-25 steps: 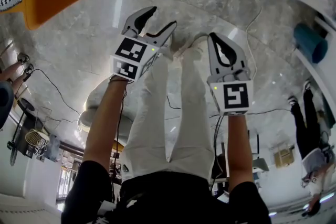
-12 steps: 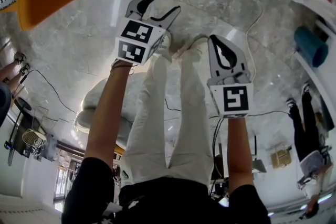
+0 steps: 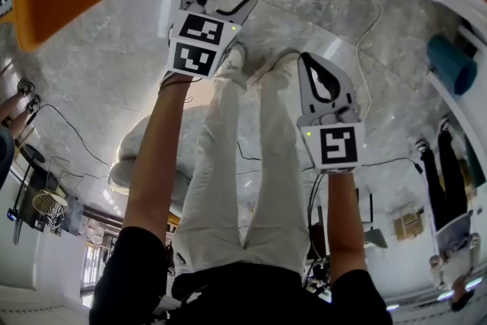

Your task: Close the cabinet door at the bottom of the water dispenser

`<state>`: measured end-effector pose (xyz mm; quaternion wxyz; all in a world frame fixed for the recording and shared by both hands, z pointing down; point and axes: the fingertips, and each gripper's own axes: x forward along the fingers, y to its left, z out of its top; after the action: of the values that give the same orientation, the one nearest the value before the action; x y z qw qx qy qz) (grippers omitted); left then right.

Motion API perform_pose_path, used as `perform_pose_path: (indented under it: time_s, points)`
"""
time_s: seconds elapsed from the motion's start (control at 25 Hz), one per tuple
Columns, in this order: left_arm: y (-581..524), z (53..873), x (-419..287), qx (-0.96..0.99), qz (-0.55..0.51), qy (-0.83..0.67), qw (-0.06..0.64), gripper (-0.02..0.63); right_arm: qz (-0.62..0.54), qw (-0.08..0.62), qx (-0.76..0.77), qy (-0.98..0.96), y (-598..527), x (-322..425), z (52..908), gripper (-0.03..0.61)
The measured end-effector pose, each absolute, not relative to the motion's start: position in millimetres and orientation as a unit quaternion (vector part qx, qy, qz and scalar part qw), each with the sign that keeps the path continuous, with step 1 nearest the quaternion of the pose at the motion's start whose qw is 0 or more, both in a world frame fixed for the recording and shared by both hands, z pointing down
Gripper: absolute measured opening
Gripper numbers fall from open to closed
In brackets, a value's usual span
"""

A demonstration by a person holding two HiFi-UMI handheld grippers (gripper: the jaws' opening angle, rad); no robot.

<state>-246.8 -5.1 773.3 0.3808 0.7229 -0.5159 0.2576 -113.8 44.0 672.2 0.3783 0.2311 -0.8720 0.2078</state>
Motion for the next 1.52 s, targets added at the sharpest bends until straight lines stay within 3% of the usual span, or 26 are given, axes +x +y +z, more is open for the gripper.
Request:
perform_pose_path:
  time_s: [0.6, 1.52]
  points:
    - [3, 782, -233, 0.727, 0.283, -0.496, 0.381, 0.296, 0.216, 0.378, 0.239, -0.868, 46, -103, 677, 0.035]
    - [27, 785, -144, 0.764, 0.327, -0.396, 0.39, 0.296, 0.228, 0.368, 0.29, -0.853, 42, -47, 685, 0.035]
